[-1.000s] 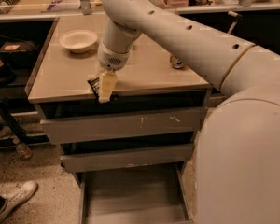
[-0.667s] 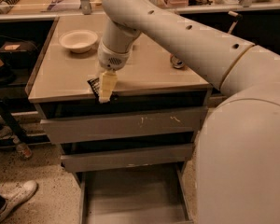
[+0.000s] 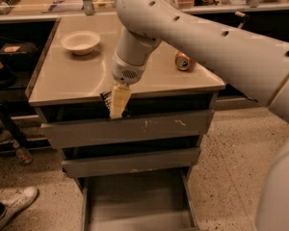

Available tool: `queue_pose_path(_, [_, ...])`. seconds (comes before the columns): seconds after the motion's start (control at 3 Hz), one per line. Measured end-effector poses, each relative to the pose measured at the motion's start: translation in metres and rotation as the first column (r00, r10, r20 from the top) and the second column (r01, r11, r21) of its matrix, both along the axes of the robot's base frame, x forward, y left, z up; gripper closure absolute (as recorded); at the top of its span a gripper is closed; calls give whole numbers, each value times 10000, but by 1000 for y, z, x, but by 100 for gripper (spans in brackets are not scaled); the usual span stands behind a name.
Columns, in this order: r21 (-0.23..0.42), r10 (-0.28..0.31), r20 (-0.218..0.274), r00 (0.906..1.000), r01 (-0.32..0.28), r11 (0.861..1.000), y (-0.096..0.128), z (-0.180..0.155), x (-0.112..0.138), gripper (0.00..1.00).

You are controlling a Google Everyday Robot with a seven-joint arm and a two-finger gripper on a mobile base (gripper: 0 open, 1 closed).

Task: Place rxbar chocolate into bottom drawer

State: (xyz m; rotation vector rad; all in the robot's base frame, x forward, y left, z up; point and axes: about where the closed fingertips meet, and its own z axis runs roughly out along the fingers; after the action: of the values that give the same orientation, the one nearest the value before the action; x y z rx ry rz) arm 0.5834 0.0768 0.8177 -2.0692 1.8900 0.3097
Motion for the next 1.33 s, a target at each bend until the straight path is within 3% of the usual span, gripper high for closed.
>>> queue_pose_path(0.33, [92,-1005,-324,9944,1009,9949,-21,-5,-53,100])
queue_pose_path(0.67, [48,-1706,-888,9813,1717,9851,-34,-42,-104,100])
queue_pose_path(1.0, [52,-1706,-884,9814,1717,9851,-34,-42,-103,100])
queue_pose_path(1.33, [83,-2011,-1190,9723,2035,9790,-34,-60,-112,100])
